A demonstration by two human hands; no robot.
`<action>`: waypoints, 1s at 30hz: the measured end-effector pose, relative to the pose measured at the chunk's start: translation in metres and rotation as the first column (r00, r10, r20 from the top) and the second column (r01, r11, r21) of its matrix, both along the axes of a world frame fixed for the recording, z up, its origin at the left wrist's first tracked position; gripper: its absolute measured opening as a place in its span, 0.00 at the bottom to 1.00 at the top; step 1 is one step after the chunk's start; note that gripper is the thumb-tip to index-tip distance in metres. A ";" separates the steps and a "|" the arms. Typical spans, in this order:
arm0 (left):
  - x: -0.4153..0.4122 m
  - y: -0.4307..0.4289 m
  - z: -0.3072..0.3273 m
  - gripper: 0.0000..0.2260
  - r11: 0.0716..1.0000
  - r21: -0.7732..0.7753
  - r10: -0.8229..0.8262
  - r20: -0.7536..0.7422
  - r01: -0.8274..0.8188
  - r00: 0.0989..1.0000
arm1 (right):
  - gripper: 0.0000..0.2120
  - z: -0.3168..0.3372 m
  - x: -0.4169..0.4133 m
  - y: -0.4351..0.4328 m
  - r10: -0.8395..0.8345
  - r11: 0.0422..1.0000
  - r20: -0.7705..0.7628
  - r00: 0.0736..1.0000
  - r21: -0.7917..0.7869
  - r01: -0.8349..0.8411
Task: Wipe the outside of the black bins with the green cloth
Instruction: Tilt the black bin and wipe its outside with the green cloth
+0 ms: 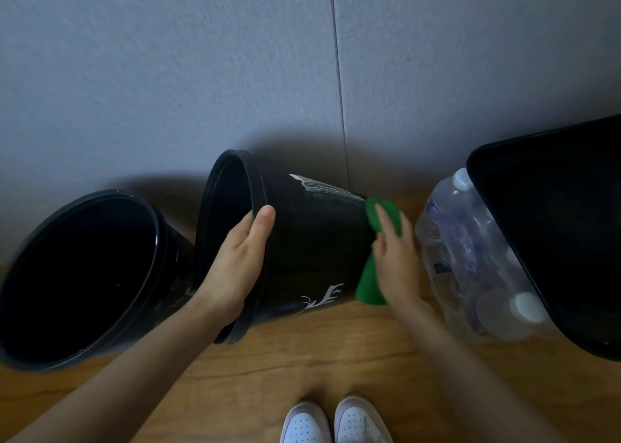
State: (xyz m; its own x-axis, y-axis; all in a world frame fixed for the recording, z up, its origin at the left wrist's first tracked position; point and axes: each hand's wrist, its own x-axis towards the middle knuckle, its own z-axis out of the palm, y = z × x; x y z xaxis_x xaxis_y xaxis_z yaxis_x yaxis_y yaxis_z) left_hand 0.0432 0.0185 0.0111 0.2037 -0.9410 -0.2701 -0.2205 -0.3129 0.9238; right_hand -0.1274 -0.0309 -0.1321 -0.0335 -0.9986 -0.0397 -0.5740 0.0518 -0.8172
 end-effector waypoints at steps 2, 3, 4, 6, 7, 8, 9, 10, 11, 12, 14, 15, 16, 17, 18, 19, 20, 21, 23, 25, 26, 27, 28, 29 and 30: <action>-0.004 0.000 -0.001 0.13 0.999 -0.004 -0.040 -0.006 0.040 0.999 | 0.25 -0.011 -0.013 -0.005 -0.017 0.998 -0.020 1.000 0.059 0.019; -0.005 0.000 -0.002 0.13 0.999 -0.004 -0.049 -0.002 0.049 0.999 | 0.25 -0.014 -0.016 -0.007 -0.029 0.996 -0.021 0.999 0.078 0.031; -0.005 0.000 -0.002 0.13 0.999 -0.005 -0.052 0.006 0.053 0.999 | 0.25 -0.015 -0.018 -0.009 -0.039 0.994 -0.019 0.999 0.098 0.040; -0.004 0.001 -0.002 0.13 0.999 -0.005 -0.039 0.017 0.039 0.999 | 0.24 -0.013 -0.017 -0.009 -0.035 0.994 -0.025 0.999 0.106 0.038; -0.002 0.001 -0.002 0.13 1.000 -0.004 -0.023 0.018 0.023 1.000 | 0.24 -0.009 -0.014 -0.008 -0.020 0.996 -0.040 0.999 0.084 0.024; -0.001 0.002 -0.002 0.13 1.000 -0.003 -0.010 0.016 0.010 1.000 | 0.24 -0.002 -0.009 -0.006 0.003 0.999 -0.059 0.998 0.044 0.000; 0.000 0.003 -0.002 0.13 1.000 -0.002 -0.008 0.014 0.008 1.000 | 0.24 0.007 -0.002 -0.003 0.025 1.000 -0.076 0.997 -0.006 -0.025; -0.001 0.003 -0.002 0.13 1.000 -0.004 -0.011 0.015 0.011 1.000 | 0.24 0.018 0.007 0.000 0.044 0.997 -0.088 0.995 -0.058 -0.049; -0.001 0.003 -0.002 0.12 1.000 -0.008 -0.017 0.021 0.017 1.000 | 0.25 0.030 0.017 0.003 0.062 0.991 -0.095 0.994 -0.114 -0.073; -0.002 0.003 -0.002 0.11 1.000 -0.010 -0.020 0.025 0.020 0.999 | 0.26 0.043 0.028 0.006 0.084 0.980 -0.095 0.992 -0.172 -0.099; -0.004 0.003 -0.002 0.12 1.000 -0.013 -0.024 0.021 0.024 0.999 | 0.26 0.068 0.048 0.013 0.150 0.947 -0.086 0.985 -0.273 -0.168; -0.004 0.004 -0.003 0.12 0.999 -0.014 -0.029 0.014 0.029 0.999 | 0.26 0.077 0.055 0.017 0.186 0.926 -0.082 0.979 -0.318 -0.202; -0.005 0.005 -0.003 0.12 0.999 -0.015 -0.034 -0.003 0.033 0.999 | 0.24 0.082 0.061 0.020 0.217 0.906 -0.080 0.973 -0.355 -0.231; -0.006 0.006 -0.002 0.13 0.999 -0.012 -0.035 -0.027 0.034 0.999 | 0.24 0.085 0.064 0.022 0.238 0.890 -0.074 0.968 -0.382 -0.248; -0.007 0.006 -0.001 0.13 0.999 -0.005 -0.032 -0.048 0.031 0.998 | 0.23 0.086 0.065 0.022 0.252 0.882 -0.071 0.965 -0.394 -0.259; -0.009 0.006 0.000 0.13 1.000 0.003 -0.027 -0.063 0.027 0.998 | 0.23 0.084 0.064 0.021 0.263 0.878 -0.072 0.962 -0.396 -0.270; -0.010 0.006 0.001 0.13 1.000 0.010 -0.024 -0.066 0.025 0.998 | 0.24 0.080 0.060 0.018 0.266 0.879 -0.076 0.961 -0.390 -0.275; -0.010 0.006 0.001 0.13 1.000 0.010 -0.028 -0.056 0.029 0.998 | 0.25 0.072 0.055 0.012 0.258 0.889 -0.079 0.963 -0.370 -0.269; -0.007 0.007 0.000 0.12 1.000 -0.005 -0.030 -0.025 0.030 0.999 | 0.26 0.054 0.038 0.000 0.197 0.938 -0.091 0.976 -0.273 -0.215; -0.003 0.009 -0.001 0.12 0.999 -0.001 -0.041 0.007 0.041 0.999 | 0.25 0.033 0.018 -0.009 0.122 0.977 -0.147 0.981 -0.154 -0.145; -0.001 0.010 -0.001 0.12 0.999 0.004 -0.051 0.018 0.051 0.999 | 0.25 0.024 0.008 -0.012 0.101 0.987 -0.171 0.980 -0.108 -0.121; 0.000 0.010 -0.002 0.12 0.998 0.006 -0.057 0.026 0.057 0.998 | 0.24 0.015 -0.001 -0.014 0.088 0.992 -0.185 0.979 -0.071 -0.103; 0.001 0.011 -0.002 0.12 0.998 0.007 -0.061 0.033 0.060 0.998 | 0.23 0.007 -0.008 -0.016 0.077 0.996 -0.191 0.979 -0.035 -0.086; 0.000 0.011 -0.003 0.12 0.998 0.008 -0.067 0.038 0.067 0.997 | 0.23 0.001 -0.015 -0.017 0.068 0.998 -0.191 0.979 0.002 -0.069; -0.001 0.011 -0.003 0.12 0.997 0.010 -0.076 0.040 0.075 0.996 | 0.23 -0.005 -0.020 -0.020 0.063 0.998 -0.189 0.980 0.037 -0.057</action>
State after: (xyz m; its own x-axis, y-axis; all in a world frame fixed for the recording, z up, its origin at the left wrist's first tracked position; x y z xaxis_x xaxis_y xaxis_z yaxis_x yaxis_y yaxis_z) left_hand 0.0424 0.0299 0.0086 0.1431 -0.9519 -0.2710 -0.2809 -0.3016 0.9111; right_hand -0.1473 -0.0505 -0.1370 0.0168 -0.9974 -0.0700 -0.7214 0.0364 -0.6916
